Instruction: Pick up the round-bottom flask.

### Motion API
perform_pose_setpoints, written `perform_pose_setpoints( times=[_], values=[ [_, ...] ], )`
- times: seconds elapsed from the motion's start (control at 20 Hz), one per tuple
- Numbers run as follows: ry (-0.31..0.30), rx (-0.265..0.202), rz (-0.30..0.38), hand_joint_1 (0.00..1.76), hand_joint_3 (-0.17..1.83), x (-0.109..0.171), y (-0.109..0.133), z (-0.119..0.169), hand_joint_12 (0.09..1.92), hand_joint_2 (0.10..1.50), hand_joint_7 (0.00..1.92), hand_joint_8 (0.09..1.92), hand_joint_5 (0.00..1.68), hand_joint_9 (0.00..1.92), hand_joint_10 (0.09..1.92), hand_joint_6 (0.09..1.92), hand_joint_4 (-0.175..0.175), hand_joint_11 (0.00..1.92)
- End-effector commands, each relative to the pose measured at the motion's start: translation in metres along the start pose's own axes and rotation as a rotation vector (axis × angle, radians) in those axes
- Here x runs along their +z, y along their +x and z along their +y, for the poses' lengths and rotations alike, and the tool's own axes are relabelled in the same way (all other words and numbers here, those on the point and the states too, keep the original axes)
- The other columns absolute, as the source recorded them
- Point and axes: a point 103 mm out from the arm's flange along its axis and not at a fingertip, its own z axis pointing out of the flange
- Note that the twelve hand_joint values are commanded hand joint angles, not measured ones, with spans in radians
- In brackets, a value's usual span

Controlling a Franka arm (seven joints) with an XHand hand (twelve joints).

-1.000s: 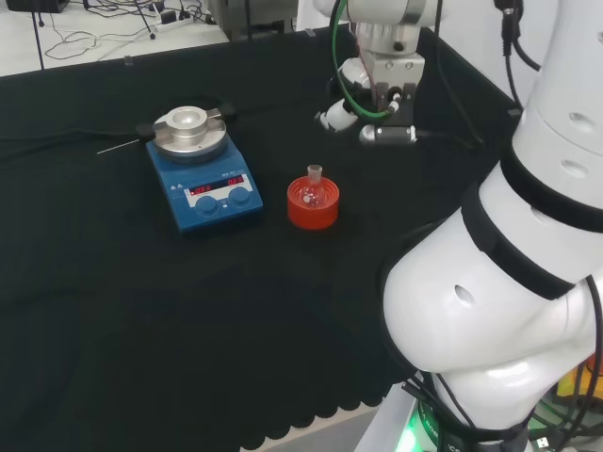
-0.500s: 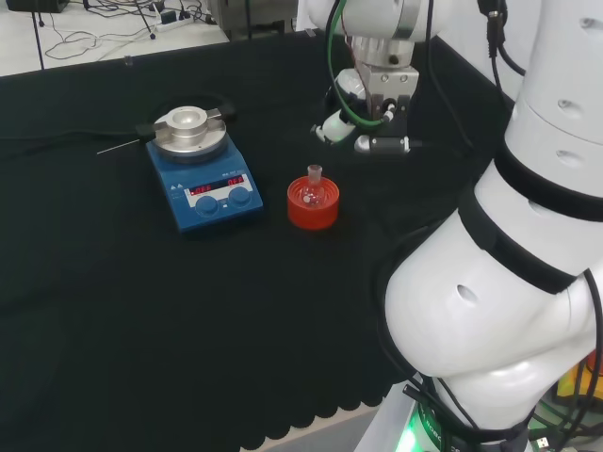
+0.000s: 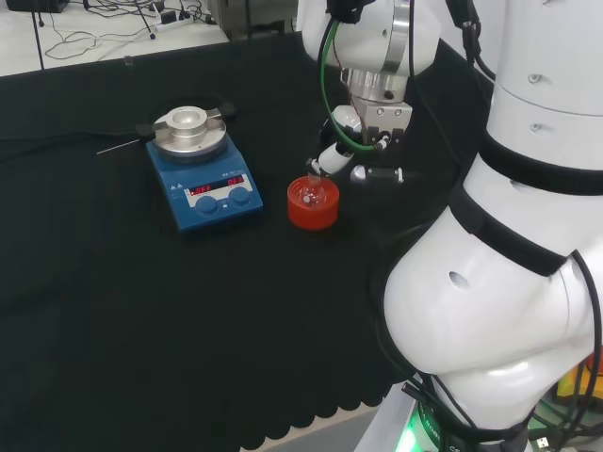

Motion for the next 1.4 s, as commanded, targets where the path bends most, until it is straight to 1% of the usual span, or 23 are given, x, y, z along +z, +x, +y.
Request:
perform_pose_setpoints(
  times=[0.05, 0.6, 0.7, 0.95, 1.1, 1.4],
  values=[
    [0.0, -0.019, -0.005, 0.87, 0.62, 0.005, 0.001, 0.001, 1.34, 0.64, 0.17, 0.6, 0.72, 0.33, 0.67, 0.17, -0.032, 0.0],
    [0.017, -0.032, -0.005, 0.89, 0.63, 0.016, 0.0, 0.001, 1.35, 0.62, 0.18, 0.6, 0.76, 0.35, 0.67, 0.2, -0.026, 0.0],
    [0.019, -0.035, 0.002, 0.9, 0.64, 0.017, -0.002, 0.002, 1.36, 0.61, 0.17, 0.6, 0.75, 0.35, 0.66, 0.24, -0.026, 0.0],
    [0.014, -0.038, -0.02, 0.94, 0.67, 0.022, 0.001, 0.005, 1.36, 0.59, 0.17, 0.61, 0.71, 0.36, 0.66, 0.44, -0.025, 0.0],
    [0.014, -0.043, -0.027, 0.95, 0.68, 0.025, 0.004, 0.006, 1.37, 0.59, 0.17, 0.61, 0.71, 0.36, 0.66, 0.51, -0.025, 0.0],
    [0.003, -0.047, -0.033, 0.98, 0.7, 0.027, 0.006, 0.008, 1.39, 0.58, 0.17, 0.61, 0.74, 0.36, 0.66, 0.58, -0.026, 0.0]
  ],
)
